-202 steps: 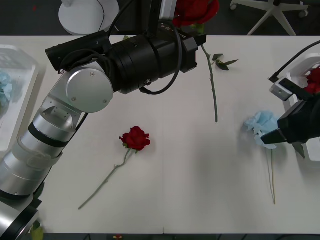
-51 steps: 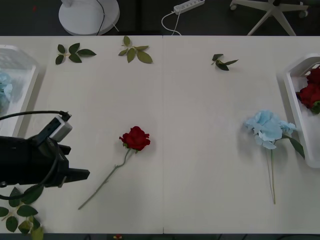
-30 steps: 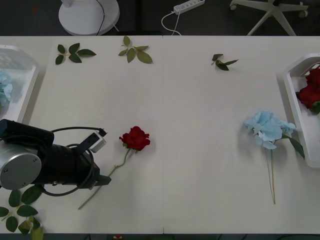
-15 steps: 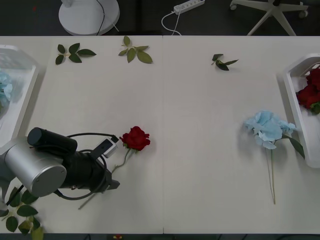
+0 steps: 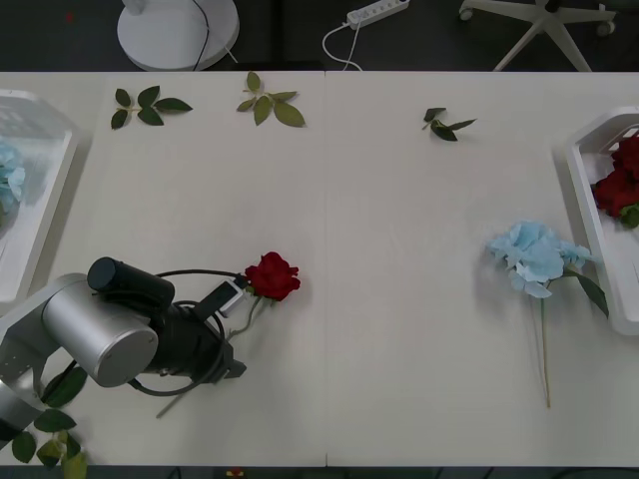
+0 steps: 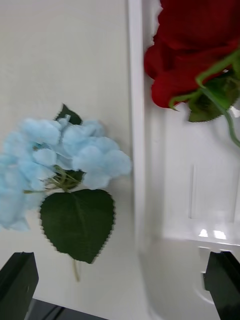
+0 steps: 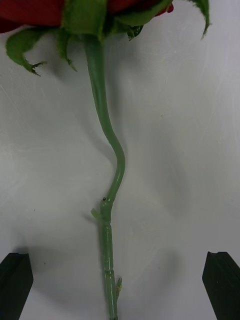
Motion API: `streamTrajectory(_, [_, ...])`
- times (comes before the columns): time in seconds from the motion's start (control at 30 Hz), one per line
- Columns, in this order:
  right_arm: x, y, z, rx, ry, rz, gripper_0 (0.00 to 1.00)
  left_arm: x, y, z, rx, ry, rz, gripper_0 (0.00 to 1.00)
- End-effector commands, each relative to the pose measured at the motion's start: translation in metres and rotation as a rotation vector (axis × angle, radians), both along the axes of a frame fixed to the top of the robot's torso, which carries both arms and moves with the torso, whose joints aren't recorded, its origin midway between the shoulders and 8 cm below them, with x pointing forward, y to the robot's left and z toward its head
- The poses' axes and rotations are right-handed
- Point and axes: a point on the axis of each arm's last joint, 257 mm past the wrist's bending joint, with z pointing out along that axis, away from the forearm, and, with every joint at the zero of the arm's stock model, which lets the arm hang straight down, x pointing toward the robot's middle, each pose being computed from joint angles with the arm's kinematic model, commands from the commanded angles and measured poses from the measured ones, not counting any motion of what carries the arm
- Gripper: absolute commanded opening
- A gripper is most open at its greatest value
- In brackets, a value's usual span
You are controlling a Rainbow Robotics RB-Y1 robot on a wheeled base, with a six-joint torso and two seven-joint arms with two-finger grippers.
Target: Place the red flowers into the right box and the blue flowers into the left box. If a person shows an open palm, hand one flower to the person first, then continue sorting.
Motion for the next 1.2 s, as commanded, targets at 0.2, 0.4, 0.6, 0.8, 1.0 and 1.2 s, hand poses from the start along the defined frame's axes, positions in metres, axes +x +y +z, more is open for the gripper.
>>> streamTrajectory(0.2, [0.003, 0.075, 0.061, -0.052, -0.068, 0.082, 1.00, 0.011, -0.004, -0.014, 0.047, -0.048, 0.001, 1.00])
streamTrajectory(0.4, [-0.015, 0.105, 0.051, -0.138, -0.072, 0.104, 1.00, 0.010, 0.000, -0.019, 0.064, -0.047, -0.001, 0.70])
streamTrajectory(0.6, [-0.039, 0.128, 0.025, -0.097, -0.021, 0.024, 1.00, 0.010, 0.002, -0.021, 0.072, -0.047, -0.001, 0.03])
streamTrajectory(0.8, [-0.052, 0.137, 0.003, -0.094, -0.005, -0.062, 1.00, 0.010, 0.006, -0.022, 0.085, -0.047, -0.002, 0.00])
streamTrajectory(1.0, [-0.053, 0.155, -0.037, -0.124, -0.027, -0.100, 1.00, 0.009, 0.009, -0.024, 0.095, -0.050, -0.006, 0.00])
streamTrajectory(1.2, [-0.052, 0.173, -0.077, -0.114, -0.060, -0.118, 1.00, 0.015, 0.010, -0.019, 0.093, -0.071, -0.003, 0.00])
